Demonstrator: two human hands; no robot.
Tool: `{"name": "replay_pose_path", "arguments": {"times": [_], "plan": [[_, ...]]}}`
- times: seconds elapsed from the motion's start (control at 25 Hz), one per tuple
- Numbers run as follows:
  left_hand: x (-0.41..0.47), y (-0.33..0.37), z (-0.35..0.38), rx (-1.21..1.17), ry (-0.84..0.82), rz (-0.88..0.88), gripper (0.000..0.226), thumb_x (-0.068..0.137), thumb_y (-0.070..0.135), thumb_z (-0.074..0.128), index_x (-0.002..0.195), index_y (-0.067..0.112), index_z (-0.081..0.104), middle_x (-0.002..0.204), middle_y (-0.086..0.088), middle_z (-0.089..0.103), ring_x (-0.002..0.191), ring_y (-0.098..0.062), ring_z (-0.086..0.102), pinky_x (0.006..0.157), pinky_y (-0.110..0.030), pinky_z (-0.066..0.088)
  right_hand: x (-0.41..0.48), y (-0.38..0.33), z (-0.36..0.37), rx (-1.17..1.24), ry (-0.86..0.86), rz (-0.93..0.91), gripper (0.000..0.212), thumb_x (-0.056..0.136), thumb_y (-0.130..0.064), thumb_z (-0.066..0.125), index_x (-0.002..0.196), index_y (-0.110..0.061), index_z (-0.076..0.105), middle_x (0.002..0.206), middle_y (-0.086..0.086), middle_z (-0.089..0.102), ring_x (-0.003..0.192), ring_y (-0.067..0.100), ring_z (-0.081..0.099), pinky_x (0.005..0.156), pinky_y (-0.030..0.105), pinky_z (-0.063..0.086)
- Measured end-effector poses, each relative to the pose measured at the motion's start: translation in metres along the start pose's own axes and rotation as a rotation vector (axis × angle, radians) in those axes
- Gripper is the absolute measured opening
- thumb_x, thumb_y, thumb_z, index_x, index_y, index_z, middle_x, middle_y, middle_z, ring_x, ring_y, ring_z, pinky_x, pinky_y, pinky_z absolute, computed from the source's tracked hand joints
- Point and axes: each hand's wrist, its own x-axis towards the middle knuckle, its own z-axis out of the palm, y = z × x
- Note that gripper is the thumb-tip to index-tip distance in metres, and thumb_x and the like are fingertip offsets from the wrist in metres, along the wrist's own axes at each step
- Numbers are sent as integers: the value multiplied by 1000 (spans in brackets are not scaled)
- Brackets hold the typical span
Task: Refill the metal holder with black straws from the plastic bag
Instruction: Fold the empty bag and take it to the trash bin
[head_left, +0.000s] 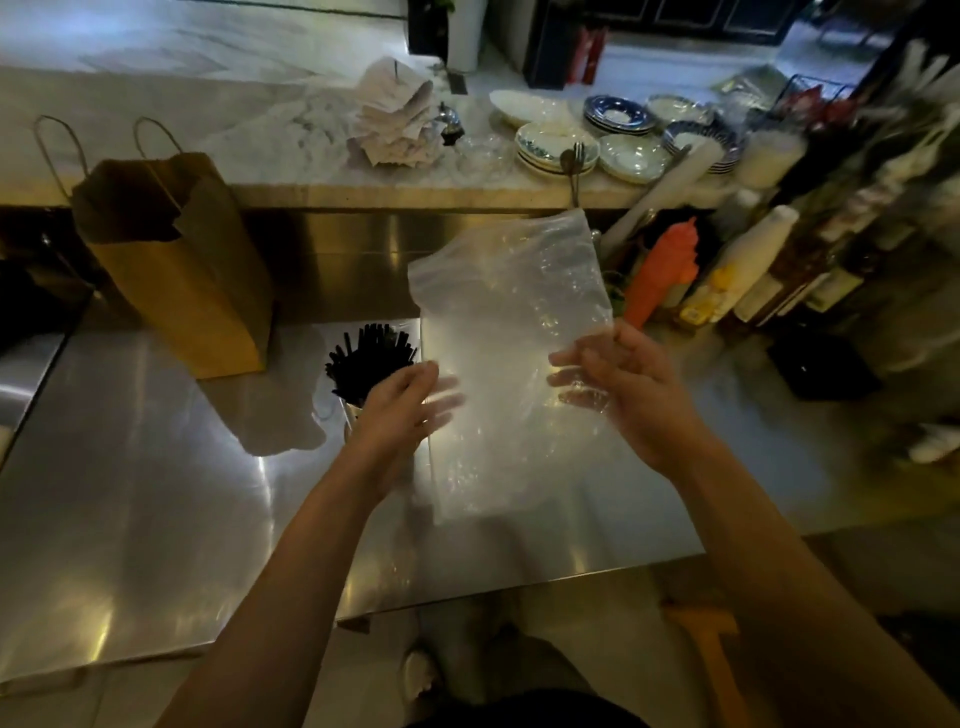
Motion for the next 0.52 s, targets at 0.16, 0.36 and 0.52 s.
{"name": "replay_pose_path", "arguments": {"times": [0.16,0.36,0.52], "plan": [[-19,10,-6,32,-114,105,21,102,11,44,110,13,63,93,1,77,79,-12,74,67,-20,57,-10,-8,-3,-35,-22,59,24,93,-17,54,114,-6,57,103,14,72,95,31,70,76,35,58],[-21,24,-9,84,-132,182,20,97,5,51,108,16,64,92,1,78,84,-14,74,73,-23,59,1,-27,-16,-115,-79,151,27,98,-26,48,113,-8,60,107,16,72,96,31,71,78,36,59],[-21,31,3,90,-151,191,24,92,7,59,114,16,63,98,-5,77,89,-20,75,73,-26,59,17,-36,-30,-73,-90,149,20,101,-18,46,106,-12,65,100,11,74,93,27,72,73,33,59]]}}
